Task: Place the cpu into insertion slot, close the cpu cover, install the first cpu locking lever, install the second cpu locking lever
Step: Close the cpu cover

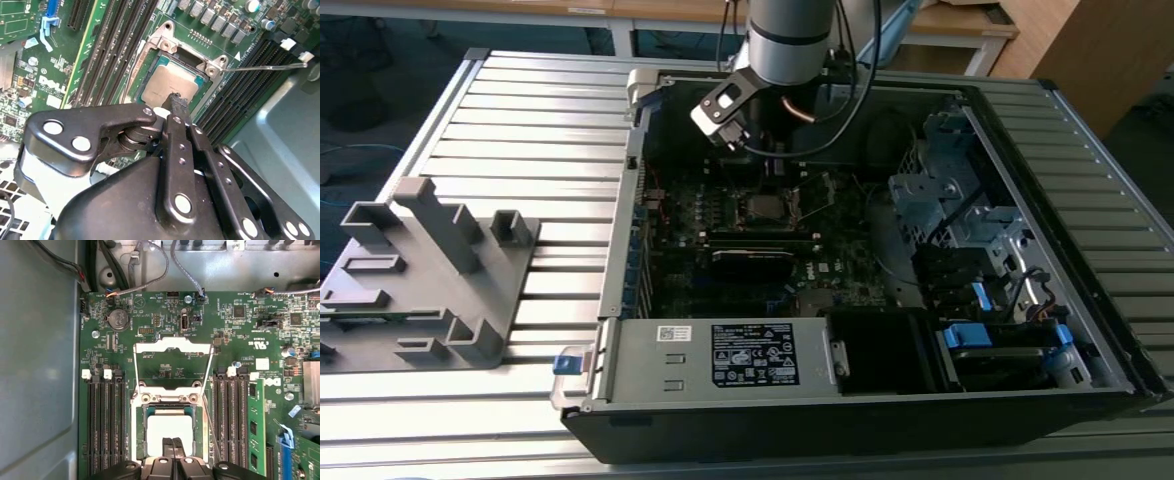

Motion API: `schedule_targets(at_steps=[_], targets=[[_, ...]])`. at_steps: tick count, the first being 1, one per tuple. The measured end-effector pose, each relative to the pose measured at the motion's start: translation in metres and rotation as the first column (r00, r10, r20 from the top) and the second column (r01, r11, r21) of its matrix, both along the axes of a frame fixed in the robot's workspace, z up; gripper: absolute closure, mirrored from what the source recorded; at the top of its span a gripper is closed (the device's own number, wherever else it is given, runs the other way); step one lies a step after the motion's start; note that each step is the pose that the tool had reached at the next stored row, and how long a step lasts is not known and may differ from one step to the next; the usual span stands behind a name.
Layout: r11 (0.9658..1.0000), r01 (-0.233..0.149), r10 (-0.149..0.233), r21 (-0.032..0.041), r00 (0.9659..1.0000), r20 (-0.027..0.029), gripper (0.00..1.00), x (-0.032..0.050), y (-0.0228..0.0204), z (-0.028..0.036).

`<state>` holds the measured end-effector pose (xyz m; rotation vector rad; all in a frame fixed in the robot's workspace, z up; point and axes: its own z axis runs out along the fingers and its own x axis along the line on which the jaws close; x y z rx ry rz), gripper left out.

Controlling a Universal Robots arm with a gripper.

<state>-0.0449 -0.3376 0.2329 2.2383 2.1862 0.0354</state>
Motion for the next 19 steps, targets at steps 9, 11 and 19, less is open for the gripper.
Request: schedule_targets(at_steps=[9,11,19], targets=[[1.0,0.0,0.0,0.0001,1.0,0.0001,0.89,0.0,0.0,0.0189],[1.0,0.0,0.0,0.0,1.0,0.0,0.89,0.0,0.0,0.0238],[1.0,0.0,0.0,0.0001,1.0,0.0,0.89,0.0,0.0,0.0307]])
